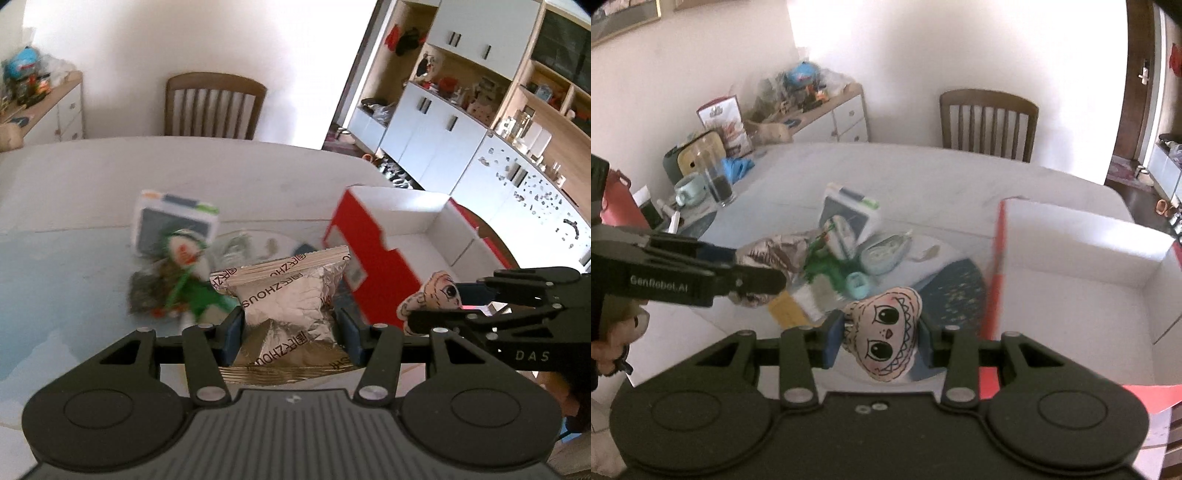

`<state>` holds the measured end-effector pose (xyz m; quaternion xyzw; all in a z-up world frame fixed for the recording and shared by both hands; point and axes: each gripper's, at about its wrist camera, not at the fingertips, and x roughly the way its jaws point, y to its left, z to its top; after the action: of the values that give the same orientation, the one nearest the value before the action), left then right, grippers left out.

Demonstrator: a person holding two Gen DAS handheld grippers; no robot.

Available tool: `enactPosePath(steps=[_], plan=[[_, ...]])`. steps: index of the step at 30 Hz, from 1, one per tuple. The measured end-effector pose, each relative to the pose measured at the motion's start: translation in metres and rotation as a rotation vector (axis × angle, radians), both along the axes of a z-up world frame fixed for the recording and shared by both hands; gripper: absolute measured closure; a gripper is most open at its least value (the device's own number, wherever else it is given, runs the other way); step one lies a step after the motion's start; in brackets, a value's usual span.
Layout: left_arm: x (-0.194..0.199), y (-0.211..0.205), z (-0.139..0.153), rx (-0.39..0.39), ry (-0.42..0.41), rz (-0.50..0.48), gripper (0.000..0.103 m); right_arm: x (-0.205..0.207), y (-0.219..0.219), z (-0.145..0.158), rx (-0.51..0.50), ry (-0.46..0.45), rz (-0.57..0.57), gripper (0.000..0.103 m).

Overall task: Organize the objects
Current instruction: 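Carry the foil bag and cartoon toy into the red box and release both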

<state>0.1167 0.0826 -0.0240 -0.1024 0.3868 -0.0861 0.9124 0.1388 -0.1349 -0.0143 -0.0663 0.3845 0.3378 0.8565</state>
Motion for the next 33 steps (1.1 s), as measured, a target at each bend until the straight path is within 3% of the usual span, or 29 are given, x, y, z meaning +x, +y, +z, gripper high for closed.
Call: enactPosePath(steps=[19,25,33], plan=[[0.071,-0.149,0.011,0.060,-0.034,-0.108,0.049,0.066,-0.131,0.001,0.010,-0.051,-0.109,0.063],[0.104,-0.182,0.001,0.066,-0.002,-0.157,0.049,0.087,-0.158,-0.011,-0.018,-0.044,-0.155,0.063],[0.149,-0.216,-0.025,0.129,0.069,-0.205,0.049,0.115,-0.185,-0.036,-0.065,0.000,-0.194,0.063]])
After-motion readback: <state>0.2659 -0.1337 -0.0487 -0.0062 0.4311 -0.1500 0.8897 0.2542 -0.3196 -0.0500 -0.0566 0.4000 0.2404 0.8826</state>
